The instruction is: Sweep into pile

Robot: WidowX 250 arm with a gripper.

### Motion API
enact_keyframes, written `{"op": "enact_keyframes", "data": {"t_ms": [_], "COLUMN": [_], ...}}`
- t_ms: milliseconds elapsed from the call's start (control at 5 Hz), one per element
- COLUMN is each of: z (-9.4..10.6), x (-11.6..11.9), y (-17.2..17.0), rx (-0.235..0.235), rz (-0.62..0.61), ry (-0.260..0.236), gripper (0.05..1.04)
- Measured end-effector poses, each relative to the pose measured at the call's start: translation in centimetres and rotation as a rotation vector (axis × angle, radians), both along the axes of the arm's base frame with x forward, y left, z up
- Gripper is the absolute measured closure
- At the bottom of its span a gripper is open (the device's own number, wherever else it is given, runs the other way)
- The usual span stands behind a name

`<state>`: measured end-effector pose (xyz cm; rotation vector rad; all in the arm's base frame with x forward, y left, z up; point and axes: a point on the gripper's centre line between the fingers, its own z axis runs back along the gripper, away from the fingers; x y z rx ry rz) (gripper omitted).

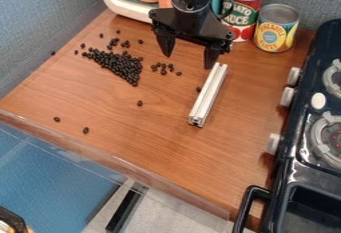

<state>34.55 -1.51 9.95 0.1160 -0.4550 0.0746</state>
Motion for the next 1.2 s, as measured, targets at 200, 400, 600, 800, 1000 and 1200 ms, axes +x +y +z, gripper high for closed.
{"op": "enact_keyframes", "data": {"t_ms": [200,400,600,800,1000,1200], "z": [-1.2,-1.9,-2.9,-3.4,-4.5,-4.7], "x": [-0.2,-0.1,0.0,-0.2,-0.3,-0.2], "y": [0.0,0.0,0.0,0.4,0.7,0.6], "rx": [0.004,0.009,0.012,0.007,-0.019,-0.030], "rz": [0.002,-0.002,0.000,0.017,0.047,0.063], "ry": [0.038,0.065,0.092,0.118,0.176,0.187], "gripper": [0.083,0.083,0.083,0.083,0.083,0.083]}}
